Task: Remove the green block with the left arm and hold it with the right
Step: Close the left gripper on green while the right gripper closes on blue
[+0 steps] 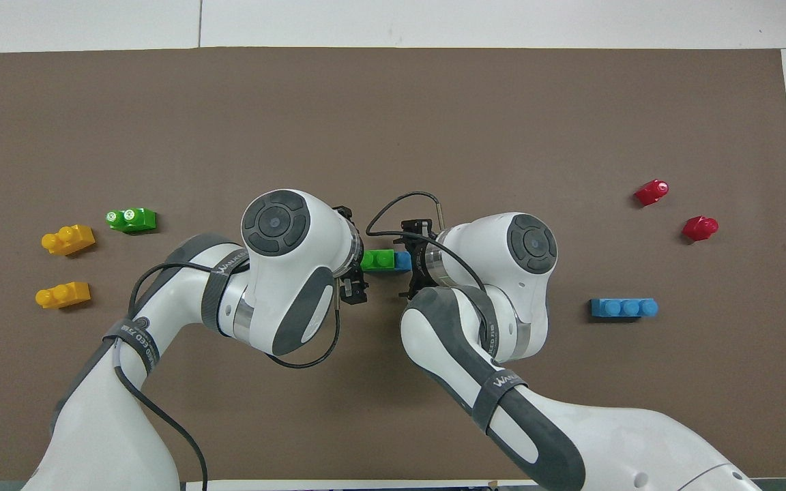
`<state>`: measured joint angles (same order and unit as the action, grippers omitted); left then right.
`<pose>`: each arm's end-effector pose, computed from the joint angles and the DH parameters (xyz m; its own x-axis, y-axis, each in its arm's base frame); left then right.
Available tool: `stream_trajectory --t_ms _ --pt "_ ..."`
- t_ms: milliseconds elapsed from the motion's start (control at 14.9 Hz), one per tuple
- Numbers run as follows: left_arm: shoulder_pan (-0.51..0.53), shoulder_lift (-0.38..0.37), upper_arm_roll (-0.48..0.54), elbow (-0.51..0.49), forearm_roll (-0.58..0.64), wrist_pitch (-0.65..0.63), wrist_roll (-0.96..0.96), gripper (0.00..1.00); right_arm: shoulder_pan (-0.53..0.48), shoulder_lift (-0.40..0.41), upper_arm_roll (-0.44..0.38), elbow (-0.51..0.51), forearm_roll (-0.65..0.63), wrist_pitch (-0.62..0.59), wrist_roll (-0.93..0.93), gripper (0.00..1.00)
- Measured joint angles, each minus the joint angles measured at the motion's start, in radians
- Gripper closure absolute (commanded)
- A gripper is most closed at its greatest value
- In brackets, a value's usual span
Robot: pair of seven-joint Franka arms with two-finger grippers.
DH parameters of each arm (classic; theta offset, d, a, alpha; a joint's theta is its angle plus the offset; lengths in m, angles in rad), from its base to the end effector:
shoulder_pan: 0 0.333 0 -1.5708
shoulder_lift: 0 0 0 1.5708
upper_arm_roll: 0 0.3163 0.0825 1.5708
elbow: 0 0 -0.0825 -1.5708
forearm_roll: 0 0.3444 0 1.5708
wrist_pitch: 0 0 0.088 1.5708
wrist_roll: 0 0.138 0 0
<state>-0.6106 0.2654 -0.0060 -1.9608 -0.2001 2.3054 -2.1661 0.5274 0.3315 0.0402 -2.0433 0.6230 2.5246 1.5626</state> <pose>0.4724 -0.3453 0.3422 -0.1085 0.9794 -0.1701 0.9940 0.1044 -0.0327 0.4937 0.3195 0.2924 0.0857 -0.9057 -0.4152 -0.9963 -0.0758 -0.0403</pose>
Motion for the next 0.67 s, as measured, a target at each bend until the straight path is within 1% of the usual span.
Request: stream_trajectory --t_ms 268,402,469,535,669 --pt "-0.010 0.025 -0.002 0.036 0.001 0.005 -0.021 0.00 -0.001 0.012 -0.004 -0.001 0.000 0.011 0.000 0.01" --pt "-0.019 0.030 -0.003 0.040 0.004 0.005 -0.029 0.00 -0.002 0.016 -0.005 -0.002 0.000 0.012 0.000 0.04" --pt "-0.020 0.034 -0.003 0.040 0.013 0.006 -0.031 0.00 -0.002 0.017 -0.006 -0.003 0.000 0.012 0.000 0.09" --pt "-0.022 0.039 -0.002 0.040 0.024 0.006 -0.032 0.00 -0.002 0.017 -0.006 -0.003 0.000 0.012 0.000 0.18" --pt "-0.028 0.047 -0.003 0.040 0.032 0.007 -0.032 0.00 -0.002 0.017 -0.006 -0.003 0.000 0.012 0.000 0.43"
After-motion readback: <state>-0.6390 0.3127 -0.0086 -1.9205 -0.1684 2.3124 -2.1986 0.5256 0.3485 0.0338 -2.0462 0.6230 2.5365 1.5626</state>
